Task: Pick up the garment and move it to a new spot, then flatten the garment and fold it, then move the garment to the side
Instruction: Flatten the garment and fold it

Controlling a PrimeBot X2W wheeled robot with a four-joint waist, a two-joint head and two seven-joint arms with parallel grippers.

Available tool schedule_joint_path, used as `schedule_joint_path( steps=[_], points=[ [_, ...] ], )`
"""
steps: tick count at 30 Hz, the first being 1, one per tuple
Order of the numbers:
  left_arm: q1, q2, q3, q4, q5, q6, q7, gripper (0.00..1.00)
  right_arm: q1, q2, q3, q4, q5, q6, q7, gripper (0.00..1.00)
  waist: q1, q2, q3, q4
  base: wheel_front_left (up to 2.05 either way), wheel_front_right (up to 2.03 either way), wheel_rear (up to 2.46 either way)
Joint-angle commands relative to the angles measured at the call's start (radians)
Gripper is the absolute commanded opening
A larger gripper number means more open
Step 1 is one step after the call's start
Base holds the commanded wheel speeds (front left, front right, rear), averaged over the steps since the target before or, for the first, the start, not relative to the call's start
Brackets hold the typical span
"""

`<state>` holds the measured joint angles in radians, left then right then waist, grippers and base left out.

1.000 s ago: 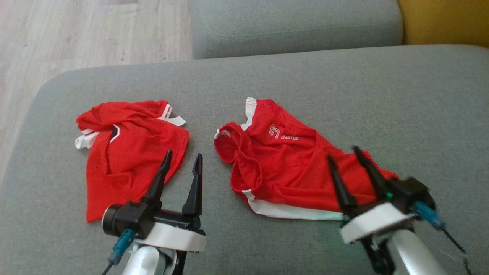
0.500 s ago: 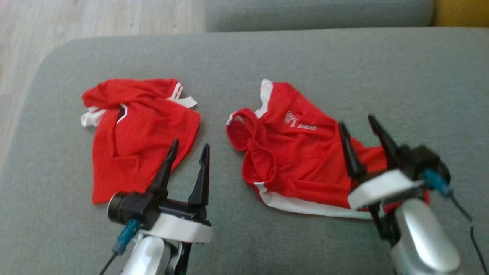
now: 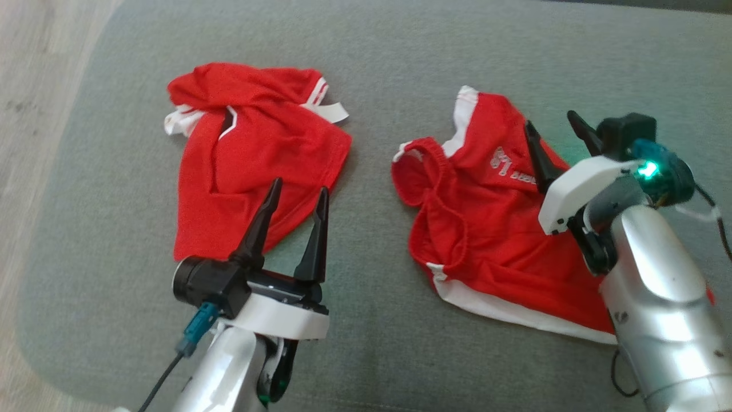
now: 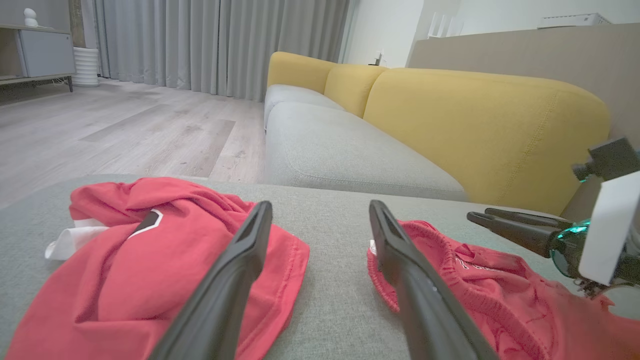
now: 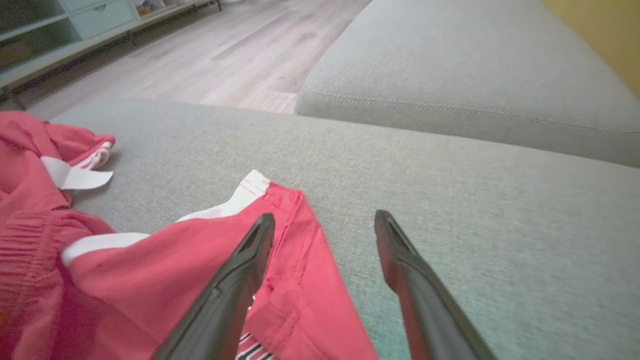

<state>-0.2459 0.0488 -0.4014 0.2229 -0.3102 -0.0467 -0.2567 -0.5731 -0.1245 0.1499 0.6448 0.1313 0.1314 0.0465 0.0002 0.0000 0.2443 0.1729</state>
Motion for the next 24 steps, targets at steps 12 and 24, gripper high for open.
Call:
schedule_joint_path(
  steps=[12, 24],
  points=[
    [-0.048, 0.001, 0.014, -0.020, -0.011, 0.010, -0.005, 1.00, -0.127, -0.048, 0.147, 0.187, 0.072, -0.001, 0.010, 0.00, -0.0002, 0.0000, 0.035, 0.042, 0.00, 0.00, 0.00],
    [-0.047, 0.001, 0.019, -0.017, -0.007, 0.011, -0.005, 1.00, -0.239, -0.090, 0.028, 0.285, 0.105, -0.001, -0.097, 0.00, -0.0002, 0.0000, 0.030, 0.015, 0.00, 0.00, 0.00]
  ],
)
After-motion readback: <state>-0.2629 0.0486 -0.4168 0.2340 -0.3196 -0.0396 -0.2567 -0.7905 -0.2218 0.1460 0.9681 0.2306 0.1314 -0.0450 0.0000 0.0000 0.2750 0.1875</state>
